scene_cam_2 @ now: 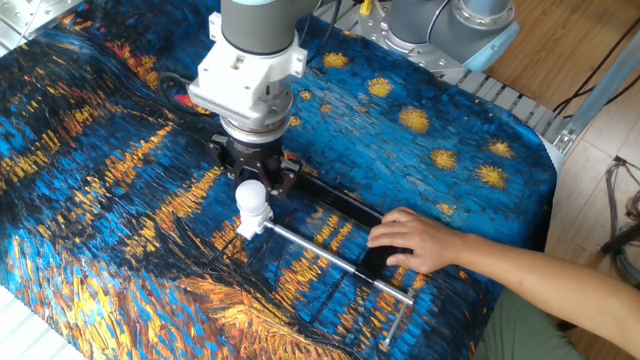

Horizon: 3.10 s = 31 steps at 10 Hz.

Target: Take out the light bulb by rotating it

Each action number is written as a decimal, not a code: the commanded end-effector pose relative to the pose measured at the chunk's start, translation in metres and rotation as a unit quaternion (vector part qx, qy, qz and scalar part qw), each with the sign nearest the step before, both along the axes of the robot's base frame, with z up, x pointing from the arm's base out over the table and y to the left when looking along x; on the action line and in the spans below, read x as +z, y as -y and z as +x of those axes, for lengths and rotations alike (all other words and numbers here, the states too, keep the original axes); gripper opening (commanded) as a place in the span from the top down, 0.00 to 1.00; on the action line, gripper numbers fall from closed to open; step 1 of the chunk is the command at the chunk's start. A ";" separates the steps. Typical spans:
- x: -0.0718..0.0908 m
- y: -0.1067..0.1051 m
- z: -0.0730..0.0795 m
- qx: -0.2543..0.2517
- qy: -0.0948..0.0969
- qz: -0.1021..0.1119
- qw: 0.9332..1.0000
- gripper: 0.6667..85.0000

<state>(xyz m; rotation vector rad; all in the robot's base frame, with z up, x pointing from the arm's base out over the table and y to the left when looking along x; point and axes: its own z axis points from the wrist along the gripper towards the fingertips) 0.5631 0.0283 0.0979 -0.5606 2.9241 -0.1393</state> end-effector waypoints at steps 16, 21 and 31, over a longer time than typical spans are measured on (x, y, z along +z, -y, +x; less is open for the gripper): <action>0.016 -0.016 -0.021 0.030 -0.076 0.043 0.996 0.36; 0.007 -0.013 -0.018 -0.021 -0.077 0.043 0.996 0.40; -0.001 -0.017 -0.017 -0.078 -0.083 0.051 0.992 0.40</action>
